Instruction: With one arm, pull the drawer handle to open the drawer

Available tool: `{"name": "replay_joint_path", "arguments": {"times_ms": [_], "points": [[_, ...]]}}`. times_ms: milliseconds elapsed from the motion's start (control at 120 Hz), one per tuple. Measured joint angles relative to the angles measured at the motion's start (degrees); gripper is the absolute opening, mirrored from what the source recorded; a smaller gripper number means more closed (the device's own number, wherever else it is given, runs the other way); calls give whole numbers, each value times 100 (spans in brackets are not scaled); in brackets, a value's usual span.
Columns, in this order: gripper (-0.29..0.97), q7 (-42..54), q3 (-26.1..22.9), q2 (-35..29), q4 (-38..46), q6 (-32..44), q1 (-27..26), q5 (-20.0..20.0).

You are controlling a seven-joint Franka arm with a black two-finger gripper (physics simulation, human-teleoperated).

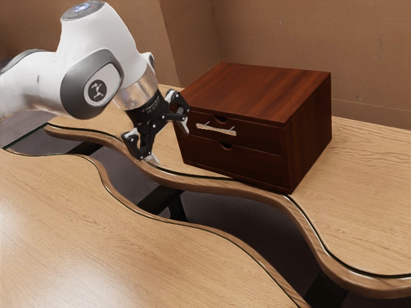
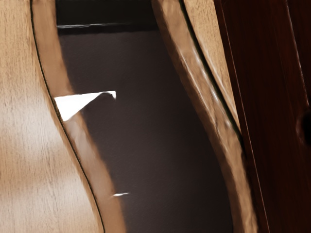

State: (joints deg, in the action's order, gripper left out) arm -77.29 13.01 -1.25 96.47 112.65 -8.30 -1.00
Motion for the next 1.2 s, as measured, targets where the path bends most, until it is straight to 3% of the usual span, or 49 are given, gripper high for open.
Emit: {"name": "replay_joint_path", "arguments": {"times_ms": [67, 150, 800, 1000, 1200], "points": [[68, -181, -477, 178, -133, 237, 493, 0], [68, -380, -678, 474, -400, 444, 684, 2], [68, -1307, -721, 1499, -988, 1193, 865, 56], [44, -1357, -722, 1550, -1007, 1245, 884, 56], [37, -1348, -713, 1914, -1470, 1265, 989, 56]]}}
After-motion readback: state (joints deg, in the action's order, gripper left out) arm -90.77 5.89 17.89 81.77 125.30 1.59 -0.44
